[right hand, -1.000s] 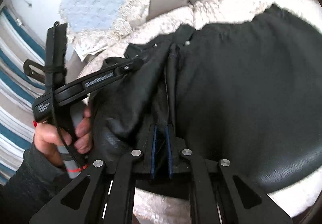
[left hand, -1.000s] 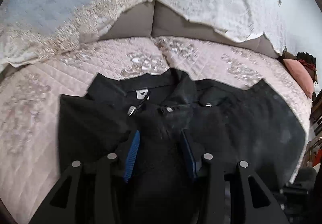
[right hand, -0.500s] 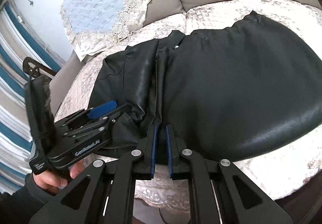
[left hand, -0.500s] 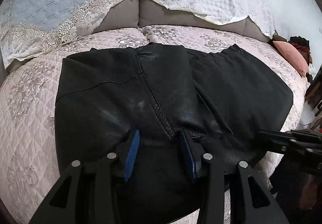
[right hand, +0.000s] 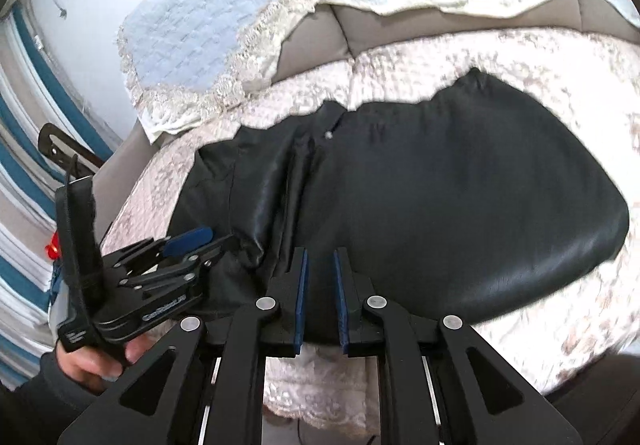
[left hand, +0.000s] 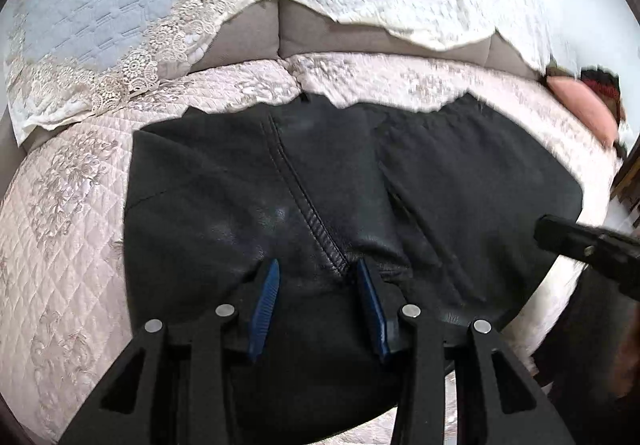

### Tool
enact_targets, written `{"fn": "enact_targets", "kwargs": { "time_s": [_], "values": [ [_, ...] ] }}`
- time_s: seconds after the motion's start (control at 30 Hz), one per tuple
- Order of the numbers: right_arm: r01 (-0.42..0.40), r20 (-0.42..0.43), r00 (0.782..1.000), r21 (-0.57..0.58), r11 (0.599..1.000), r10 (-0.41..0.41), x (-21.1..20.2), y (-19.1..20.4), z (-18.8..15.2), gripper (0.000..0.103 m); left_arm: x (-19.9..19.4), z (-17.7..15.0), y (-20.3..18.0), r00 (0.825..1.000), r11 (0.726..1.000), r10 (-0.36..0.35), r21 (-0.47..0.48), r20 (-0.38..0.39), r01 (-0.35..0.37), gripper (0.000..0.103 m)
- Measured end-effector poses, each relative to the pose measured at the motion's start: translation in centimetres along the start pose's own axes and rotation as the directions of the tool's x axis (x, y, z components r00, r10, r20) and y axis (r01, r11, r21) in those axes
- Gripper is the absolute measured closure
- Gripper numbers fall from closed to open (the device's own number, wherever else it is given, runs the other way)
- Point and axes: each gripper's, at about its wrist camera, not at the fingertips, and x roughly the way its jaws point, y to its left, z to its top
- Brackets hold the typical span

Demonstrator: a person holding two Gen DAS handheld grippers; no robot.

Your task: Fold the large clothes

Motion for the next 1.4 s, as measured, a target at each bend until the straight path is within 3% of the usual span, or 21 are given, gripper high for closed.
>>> {"fn": "enact_targets", "kwargs": {
  "time_s": [0.17, 0.3, 0.4, 0.53, 0.63, 0.8, 0.97, 1.1, 1.17, 1.2, 1.4],
  "values": [
    [-0.017, 0.020, 1.000, -0.070, 0.997, 0.019, 1.8, 2.8, 1.7, 0.089, -1.4, 2.3, 3.2, 0.996, 0.996, 0.058, -0.072, 0.061, -0.054, 0.061],
    [-0.046, 0.000, 0.999, -0.092, 0.995, 0.046, 5.3, 5.0, 3.1, 0.089, -0.2, 3.3, 6.2, 0.993, 0.987, 0.111, -0.120, 0.034, -0.106, 0.061],
    [-0.058, -0.027, 0.998, -0.111, 0.992, 0.056, 8.2, 6.4, 3.8, 0.089, 1.4, 2.9, 7.2, 0.994, 0.984, 0.110, -0.137, -0.006, -0.110, 0.061],
    [-0.027, -0.094, 0.995, -0.103, 0.994, 0.018, 12.1, 5.8, 3.0, 0.095, 2.3, 1.9, 6.7, 0.992, 0.985, 0.130, -0.111, -0.001, -0.129, 0.061],
    [-0.042, -0.055, 0.998, -0.096, 0.995, 0.036, 12.2, 4.7, 2.4, 0.096, 2.4, 1.8, 6.6, 0.993, 0.987, 0.119, -0.111, -0.001, -0.118, 0.061],
    [-0.006, -0.076, 0.997, -0.074, 0.997, 0.001, 11.0, 4.5, 2.6, 0.098, 1.6, 3.1, 6.7, 0.997, 0.988, 0.078, -0.132, -0.003, -0.078, 0.061],
    [-0.019, -0.021, 1.000, -0.048, 0.999, 0.018, 7.3, 3.6, 2.3, 0.094, 1.1, 5.1, 4.8, 0.999, 0.992, 0.006, -0.124, 0.034, -0.002, 0.061],
    [0.006, 0.018, 1.000, 0.066, 0.998, -0.007, 3.0, -0.4, 1.1, 0.079, 2.7, 5.8, 1.5, 1.000, 0.998, -0.025, -0.055, 0.017, 0.026, 0.061],
    [0.018, 0.038, 0.999, 0.140, 0.990, -0.023, 1.1, -2.6, 0.3, 0.060, 3.7, 6.0, 0.3, 1.000, 0.999, -0.027, -0.035, 0.003, 0.027, 0.061],
    [0.026, 0.046, 0.998, 0.169, 0.985, -0.035, 0.3, -3.4, 0.0, 0.055, 4.2, 6.2, -0.3, 1.000, 1.000, -0.020, -0.023, 0.001, 0.020, 0.061],
    [0.081, 0.070, 0.991, 0.349, 0.934, -0.112, -3.4, -9.0, -2.5, 0.050, 6.5, 5.4, -1.9, 0.999, 1.000, 0.010, 0.029, -0.040, -0.009, 0.058]
  ]
}}
